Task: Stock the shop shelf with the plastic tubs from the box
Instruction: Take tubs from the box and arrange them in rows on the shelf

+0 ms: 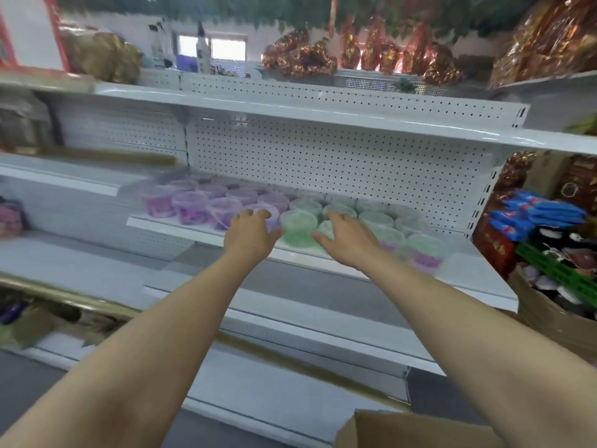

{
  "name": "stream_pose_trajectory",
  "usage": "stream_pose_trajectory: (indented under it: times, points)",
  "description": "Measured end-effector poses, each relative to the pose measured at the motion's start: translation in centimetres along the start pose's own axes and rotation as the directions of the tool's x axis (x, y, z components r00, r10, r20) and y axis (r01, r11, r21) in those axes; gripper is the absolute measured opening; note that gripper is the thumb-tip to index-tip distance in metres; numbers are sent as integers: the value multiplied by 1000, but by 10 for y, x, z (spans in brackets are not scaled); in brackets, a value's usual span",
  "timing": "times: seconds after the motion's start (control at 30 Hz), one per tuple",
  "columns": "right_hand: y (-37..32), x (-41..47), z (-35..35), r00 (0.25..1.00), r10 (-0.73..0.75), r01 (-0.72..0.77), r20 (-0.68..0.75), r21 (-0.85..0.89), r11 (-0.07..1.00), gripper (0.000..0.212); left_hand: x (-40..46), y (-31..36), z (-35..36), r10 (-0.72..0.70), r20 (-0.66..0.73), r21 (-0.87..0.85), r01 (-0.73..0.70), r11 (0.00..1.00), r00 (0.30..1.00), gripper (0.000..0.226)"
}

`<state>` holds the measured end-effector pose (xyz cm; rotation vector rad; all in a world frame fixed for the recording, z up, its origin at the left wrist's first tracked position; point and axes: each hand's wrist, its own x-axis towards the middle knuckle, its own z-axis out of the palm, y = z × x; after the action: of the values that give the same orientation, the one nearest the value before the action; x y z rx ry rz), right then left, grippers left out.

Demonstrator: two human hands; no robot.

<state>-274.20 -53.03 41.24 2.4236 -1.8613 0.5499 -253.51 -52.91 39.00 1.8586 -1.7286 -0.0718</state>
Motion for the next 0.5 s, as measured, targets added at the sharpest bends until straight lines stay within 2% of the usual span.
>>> stream_pose_trajectory:
  times: [0.17, 0.3, 0.5]
  points:
    - [-89, 60, 37, 1000, -14, 15, -13, 22, 1000, 55, 39, -100, -40, 6, -26, 4, -6, 1000, 1000, 56]
    - [-162, 103, 65, 1000, -23, 24, -15, 58, 998, 52, 72, -184, -66, 0, 10, 51, -1, 999, 1000, 55]
    - [-220, 161, 101, 999, -16, 16, 31, 3, 1000, 46, 126, -263, -82, 9, 36, 43, -10, 999, 999, 49]
